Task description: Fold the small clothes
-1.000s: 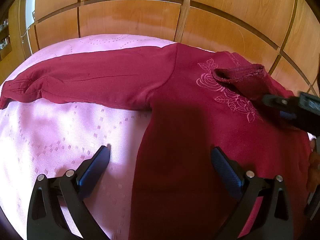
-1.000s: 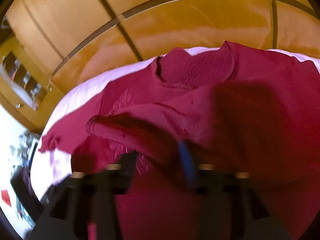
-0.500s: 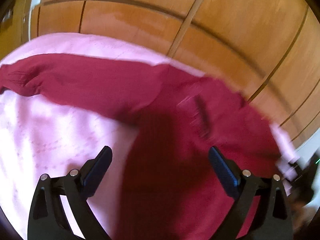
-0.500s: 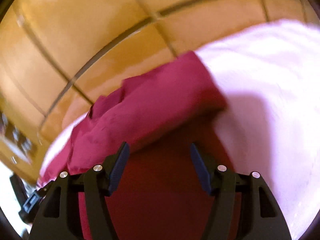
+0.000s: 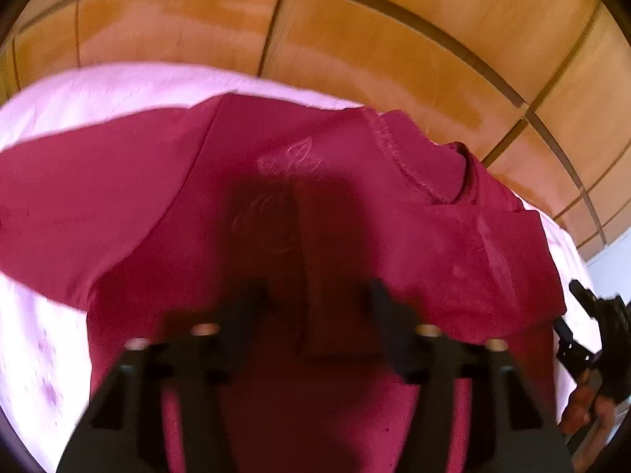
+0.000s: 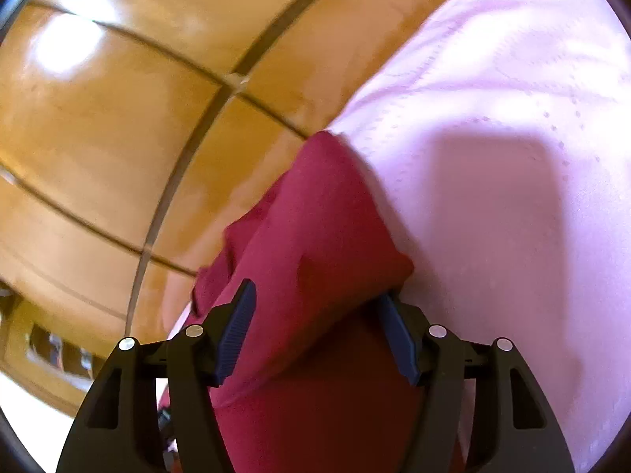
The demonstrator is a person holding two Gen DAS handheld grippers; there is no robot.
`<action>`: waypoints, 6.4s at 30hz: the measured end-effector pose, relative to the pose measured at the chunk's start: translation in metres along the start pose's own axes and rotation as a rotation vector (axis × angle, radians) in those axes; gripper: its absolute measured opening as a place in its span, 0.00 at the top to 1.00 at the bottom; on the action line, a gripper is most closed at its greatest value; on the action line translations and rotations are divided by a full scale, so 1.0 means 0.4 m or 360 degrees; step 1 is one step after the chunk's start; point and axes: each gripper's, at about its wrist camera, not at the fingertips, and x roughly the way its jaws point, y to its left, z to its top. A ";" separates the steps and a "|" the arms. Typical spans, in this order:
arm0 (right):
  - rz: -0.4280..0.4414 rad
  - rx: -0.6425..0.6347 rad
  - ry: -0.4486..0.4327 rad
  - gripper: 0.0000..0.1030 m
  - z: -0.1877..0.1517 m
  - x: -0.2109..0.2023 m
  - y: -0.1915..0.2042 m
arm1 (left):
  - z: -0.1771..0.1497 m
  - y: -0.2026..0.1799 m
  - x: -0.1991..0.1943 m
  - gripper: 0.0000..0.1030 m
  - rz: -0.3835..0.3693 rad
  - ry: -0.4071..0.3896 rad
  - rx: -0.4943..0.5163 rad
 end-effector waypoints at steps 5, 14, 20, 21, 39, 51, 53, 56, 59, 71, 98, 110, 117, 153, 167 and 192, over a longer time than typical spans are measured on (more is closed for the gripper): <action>-0.0066 0.0070 -0.0039 0.83 0.013 0.007 -0.026 | 0.054 -0.009 -0.060 0.94 -0.0089 -0.0128 0.0081; -0.0181 -0.0226 -0.0102 0.84 -0.042 0.024 -0.010 | -0.001 0.022 0.007 0.95 0.0133 -0.0130 0.0172; -0.0182 -0.0215 -0.0101 0.81 -0.041 0.031 -0.012 | -0.012 0.024 0.005 0.88 0.0145 -0.0177 0.0169; -0.0186 -0.0220 -0.0087 0.75 -0.042 0.023 -0.007 | -0.013 0.028 0.005 0.87 0.0137 -0.0176 0.0160; -0.0649 -0.0801 -0.0082 0.59 -0.005 0.116 0.113 | -0.021 0.034 0.013 0.39 0.0028 -0.0178 0.0178; -0.0671 -0.0798 -0.0124 0.30 -0.028 0.072 0.134 | -0.025 0.031 0.020 0.29 -0.0002 -0.0164 0.0202; -0.0600 -0.0822 -0.0125 0.25 -0.076 0.028 0.157 | -0.024 0.026 0.021 0.18 -0.0052 -0.0145 0.0221; -0.0572 -0.0914 -0.0038 0.25 -0.165 0.001 0.178 | -0.019 0.014 0.007 0.08 -0.0055 -0.0090 0.0254; -0.0614 -0.0982 0.0025 0.24 -0.231 0.001 0.170 | -0.034 0.032 -0.050 0.07 -0.0085 -0.0131 0.0221; -0.0766 -0.1104 0.0081 0.05 -0.280 0.040 0.168 | -0.115 0.511 -0.299 0.02 0.0112 -0.0492 -0.0743; -0.0753 -0.1089 0.0081 0.04 -0.281 0.044 0.166 | -0.113 0.943 -0.415 0.93 -0.0027 -0.0719 -0.1438; -0.0743 -0.1083 0.0079 0.04 -0.281 0.045 0.163 | -0.034 0.665 -0.541 0.94 -0.0164 -0.0856 -0.0929; -0.0729 -0.1072 0.0076 0.04 -0.279 0.043 0.163 | -0.010 0.438 -0.537 0.94 -0.0326 -0.0786 -0.0644; -0.0632 -0.1007 0.0050 0.04 -0.274 0.028 0.152 | -0.224 0.039 -0.303 0.18 0.0008 -0.0485 0.0014; -0.0091 -0.0839 0.0298 0.52 -0.247 0.069 0.306 | -0.216 0.289 -0.271 0.23 0.0226 -0.0396 -0.0509; -0.0237 -0.0709 0.0196 0.95 -0.160 0.144 0.234 | -0.220 0.318 -0.241 0.15 0.0071 -0.0416 -0.0580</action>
